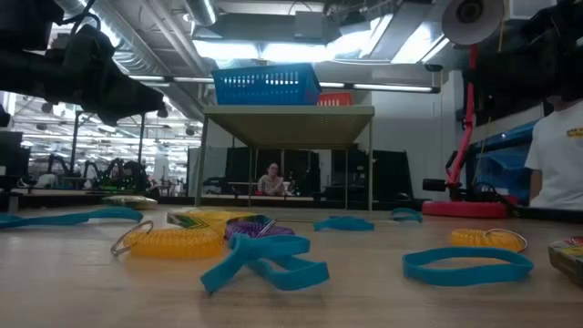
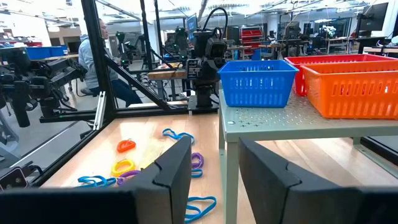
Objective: Pick & Place Office Desk Supplies
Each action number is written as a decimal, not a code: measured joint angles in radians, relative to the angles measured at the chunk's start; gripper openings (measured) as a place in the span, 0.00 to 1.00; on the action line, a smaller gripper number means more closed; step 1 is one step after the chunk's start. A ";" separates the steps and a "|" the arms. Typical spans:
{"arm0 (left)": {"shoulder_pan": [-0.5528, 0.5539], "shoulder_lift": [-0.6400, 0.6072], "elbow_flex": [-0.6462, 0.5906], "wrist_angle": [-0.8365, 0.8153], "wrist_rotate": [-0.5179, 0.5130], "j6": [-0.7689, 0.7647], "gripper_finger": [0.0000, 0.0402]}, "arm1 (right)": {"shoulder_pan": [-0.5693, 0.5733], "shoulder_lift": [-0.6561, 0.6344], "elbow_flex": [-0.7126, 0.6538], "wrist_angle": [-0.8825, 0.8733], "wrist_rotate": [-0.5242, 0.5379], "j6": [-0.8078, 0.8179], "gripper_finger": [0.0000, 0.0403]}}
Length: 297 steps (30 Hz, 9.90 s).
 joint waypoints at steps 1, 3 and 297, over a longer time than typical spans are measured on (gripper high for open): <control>0.000 0.000 0.000 0.000 0.000 0.000 0.36 | 0.000 0.000 0.000 0.000 0.000 0.000 0.33; 0.000 0.000 0.000 0.000 0.000 0.000 0.36 | 0.000 0.000 0.000 0.000 0.000 0.000 0.33; 0.475 1.123 1.426 -0.354 0.342 -0.116 0.56 | 0.000 0.627 1.097 -0.227 1.011 -0.163 0.57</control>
